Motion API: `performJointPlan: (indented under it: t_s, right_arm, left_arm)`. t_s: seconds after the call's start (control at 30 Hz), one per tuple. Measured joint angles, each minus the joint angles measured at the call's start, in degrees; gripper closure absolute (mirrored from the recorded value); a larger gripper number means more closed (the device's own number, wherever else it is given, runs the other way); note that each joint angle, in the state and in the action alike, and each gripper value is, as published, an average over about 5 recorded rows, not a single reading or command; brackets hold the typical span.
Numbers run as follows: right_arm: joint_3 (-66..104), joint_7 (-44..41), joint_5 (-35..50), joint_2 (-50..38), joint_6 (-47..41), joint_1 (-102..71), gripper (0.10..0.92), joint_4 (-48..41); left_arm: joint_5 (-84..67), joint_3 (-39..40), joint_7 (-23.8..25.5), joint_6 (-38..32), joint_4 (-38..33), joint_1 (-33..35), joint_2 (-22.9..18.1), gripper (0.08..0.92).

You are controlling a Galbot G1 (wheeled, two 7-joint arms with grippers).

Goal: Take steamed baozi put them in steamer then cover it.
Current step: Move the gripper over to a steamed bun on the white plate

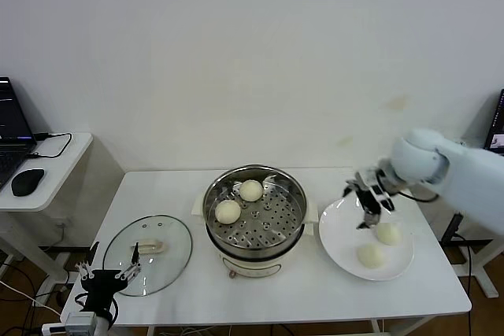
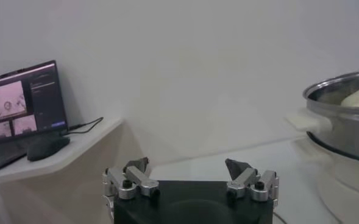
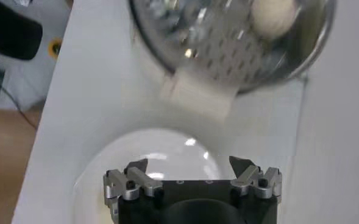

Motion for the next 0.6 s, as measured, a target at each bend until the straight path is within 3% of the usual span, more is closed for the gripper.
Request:
performJointPlan:
  t_s: [0.6]
  right_arm:
    - [17.53, 2.00, -10.30, -4.27, 1.98, -25.46, 0.203, -2.03]
  left_arm:
    - [0.10, -0.66, 0.07, -0.01, 0.66, 0.52, -0.44, 0.177]
